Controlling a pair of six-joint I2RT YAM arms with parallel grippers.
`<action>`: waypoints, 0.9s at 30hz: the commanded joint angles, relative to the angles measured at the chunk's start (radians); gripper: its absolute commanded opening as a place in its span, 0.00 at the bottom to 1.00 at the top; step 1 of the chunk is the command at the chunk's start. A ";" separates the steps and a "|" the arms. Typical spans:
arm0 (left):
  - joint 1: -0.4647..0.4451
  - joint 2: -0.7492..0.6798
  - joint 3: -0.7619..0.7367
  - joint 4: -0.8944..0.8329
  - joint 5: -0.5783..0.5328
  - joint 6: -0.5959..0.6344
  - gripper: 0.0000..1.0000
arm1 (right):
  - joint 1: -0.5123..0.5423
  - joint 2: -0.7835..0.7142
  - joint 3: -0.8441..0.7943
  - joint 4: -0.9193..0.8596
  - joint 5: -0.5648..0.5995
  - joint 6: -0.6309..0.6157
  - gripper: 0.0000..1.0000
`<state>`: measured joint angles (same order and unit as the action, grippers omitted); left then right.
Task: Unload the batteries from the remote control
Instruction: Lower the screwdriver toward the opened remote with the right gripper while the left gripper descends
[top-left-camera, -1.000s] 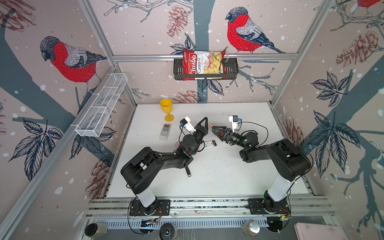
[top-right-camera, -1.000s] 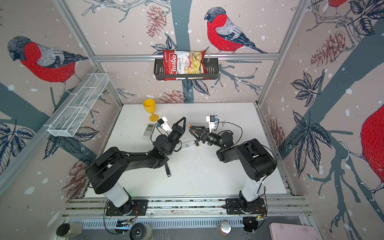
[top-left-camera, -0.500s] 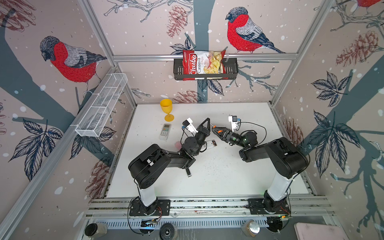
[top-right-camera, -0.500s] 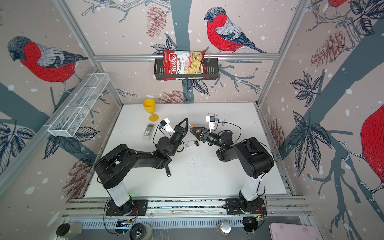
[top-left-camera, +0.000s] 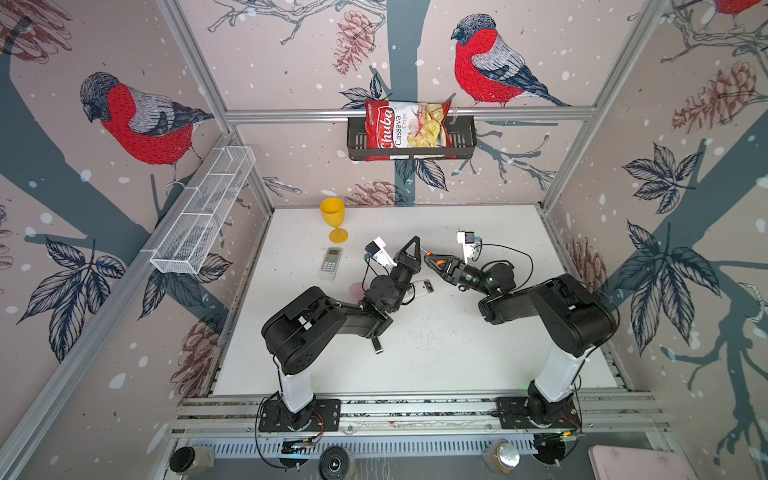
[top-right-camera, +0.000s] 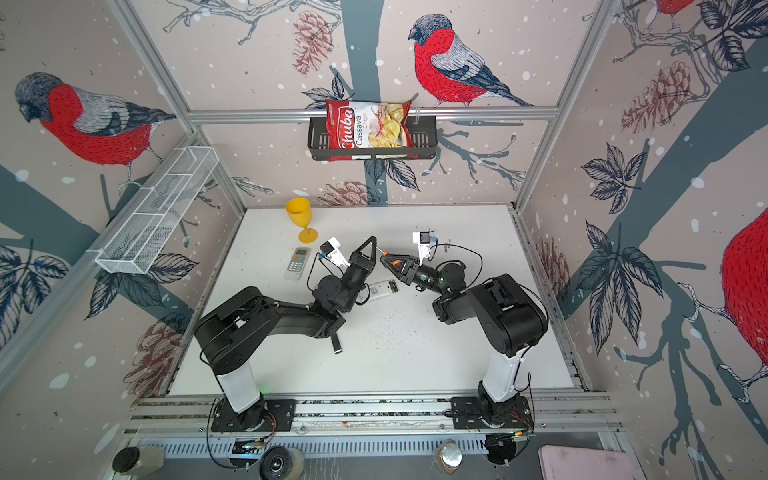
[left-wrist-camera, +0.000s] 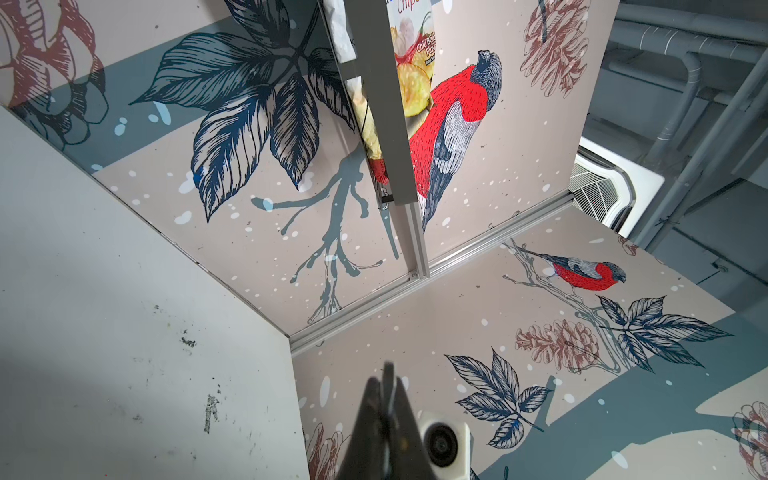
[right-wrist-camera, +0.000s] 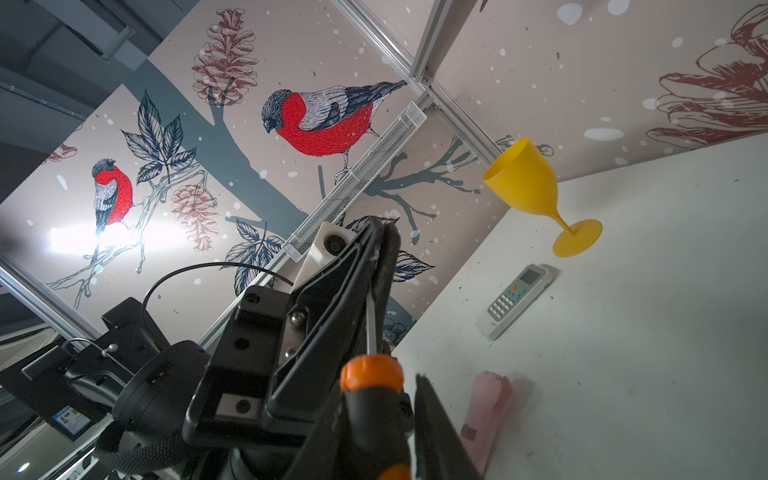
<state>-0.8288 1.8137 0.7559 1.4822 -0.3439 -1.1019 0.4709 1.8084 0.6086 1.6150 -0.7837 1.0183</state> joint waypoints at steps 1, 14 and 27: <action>-0.012 0.013 -0.007 0.067 0.043 -0.012 0.00 | -0.002 -0.008 -0.005 0.250 0.039 -0.009 0.26; -0.035 0.042 -0.030 0.108 0.012 -0.018 0.00 | -0.004 -0.033 -0.027 0.250 0.053 -0.023 0.41; -0.049 0.066 -0.035 0.122 0.009 -0.021 0.00 | -0.009 -0.030 -0.032 0.250 0.060 -0.022 0.11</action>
<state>-0.8642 1.8751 0.7261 1.6081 -0.4114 -1.1519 0.4644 1.7828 0.5739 1.6161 -0.7700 0.9997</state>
